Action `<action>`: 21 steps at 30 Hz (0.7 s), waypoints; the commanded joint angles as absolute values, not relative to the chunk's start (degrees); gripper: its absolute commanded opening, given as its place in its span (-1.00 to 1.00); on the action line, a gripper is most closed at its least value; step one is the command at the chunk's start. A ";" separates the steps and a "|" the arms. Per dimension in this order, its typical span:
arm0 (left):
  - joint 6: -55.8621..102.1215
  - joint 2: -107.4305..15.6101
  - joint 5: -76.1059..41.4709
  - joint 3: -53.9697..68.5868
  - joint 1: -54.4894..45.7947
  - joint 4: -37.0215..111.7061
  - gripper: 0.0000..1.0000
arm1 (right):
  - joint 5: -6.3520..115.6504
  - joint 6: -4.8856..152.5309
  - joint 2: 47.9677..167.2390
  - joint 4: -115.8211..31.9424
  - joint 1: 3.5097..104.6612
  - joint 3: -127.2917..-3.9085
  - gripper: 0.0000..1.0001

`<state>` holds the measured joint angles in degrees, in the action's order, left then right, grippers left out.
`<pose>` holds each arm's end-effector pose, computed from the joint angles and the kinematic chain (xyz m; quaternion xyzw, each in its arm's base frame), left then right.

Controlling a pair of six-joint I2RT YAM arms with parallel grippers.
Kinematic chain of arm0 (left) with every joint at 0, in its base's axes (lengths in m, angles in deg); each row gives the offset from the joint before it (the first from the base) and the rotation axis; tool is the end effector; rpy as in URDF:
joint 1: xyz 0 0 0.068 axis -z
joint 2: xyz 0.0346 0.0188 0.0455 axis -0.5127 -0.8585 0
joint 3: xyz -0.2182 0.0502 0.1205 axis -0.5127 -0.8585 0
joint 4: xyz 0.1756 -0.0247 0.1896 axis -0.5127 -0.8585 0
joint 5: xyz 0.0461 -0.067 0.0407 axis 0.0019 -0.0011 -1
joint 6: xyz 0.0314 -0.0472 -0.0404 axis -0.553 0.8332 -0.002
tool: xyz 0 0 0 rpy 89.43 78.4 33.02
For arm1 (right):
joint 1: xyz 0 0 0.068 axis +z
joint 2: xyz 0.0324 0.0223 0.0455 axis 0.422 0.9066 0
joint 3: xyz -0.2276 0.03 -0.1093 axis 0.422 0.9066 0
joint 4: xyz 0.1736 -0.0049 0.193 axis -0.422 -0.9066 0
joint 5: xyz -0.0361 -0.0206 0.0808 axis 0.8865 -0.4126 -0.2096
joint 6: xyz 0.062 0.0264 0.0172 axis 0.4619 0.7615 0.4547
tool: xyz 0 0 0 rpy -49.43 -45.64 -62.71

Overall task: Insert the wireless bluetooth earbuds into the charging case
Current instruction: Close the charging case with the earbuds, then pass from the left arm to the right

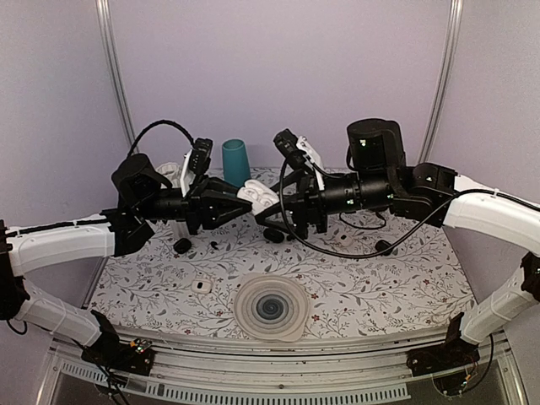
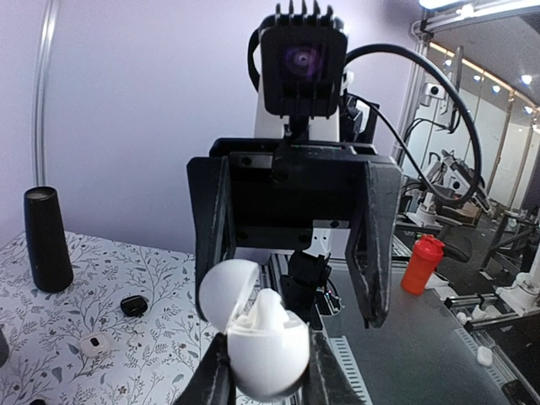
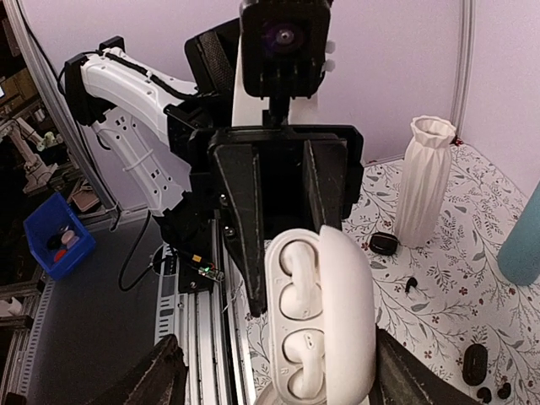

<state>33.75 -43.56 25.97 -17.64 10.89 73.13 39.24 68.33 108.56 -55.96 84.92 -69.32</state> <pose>0.1947 -0.2330 0.3186 0.4292 0.5008 -0.6027 0.4491 0.1570 0.3157 0.3670 -0.4896 0.6301 0.4345 0.4177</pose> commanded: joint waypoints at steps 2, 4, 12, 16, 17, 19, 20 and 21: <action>31.68 -42.40 20.79 -16.16 11.35 69.97 -1.00 | 36.22 67.89 105.62 -53.37 84.94 -69.45 0.40; 31.68 -42.39 19.66 -16.12 11.33 69.52 -1.00 | 36.20 67.90 104.74 -52.78 84.90 -68.82 0.36; 31.84 -42.57 20.47 -15.65 11.23 69.54 -1.00 | 42.21 68.62 105.36 -53.59 84.82 -68.36 0.17; 32.14 -42.64 21.56 -15.64 11.22 70.03 -1.00 | 41.40 69.88 106.29 -53.72 83.81 -68.47 0.11; 32.24 -42.66 21.97 -15.64 11.25 70.17 -1.00 | 41.03 70.16 106.49 -53.60 83.65 -68.41 0.09; 32.37 -42.74 22.52 -15.49 11.19 70.46 -1.00 | 40.43 70.71 107.16 -53.56 83.24 -68.32 0.04; 32.46 -42.75 22.76 -15.42 11.20 70.67 -1.00 | 40.12 70.81 107.44 -53.56 83.11 -68.30 0.01; 32.52 -42.75 22.84 -15.34 11.25 70.74 -1.00 | 39.59 71.07 107.72 -53.62 82.87 -68.28 -0.02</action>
<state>32.59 -43.17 21.62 -17.14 11.06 69.87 40.68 69.53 106.44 -54.34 83.76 -69.08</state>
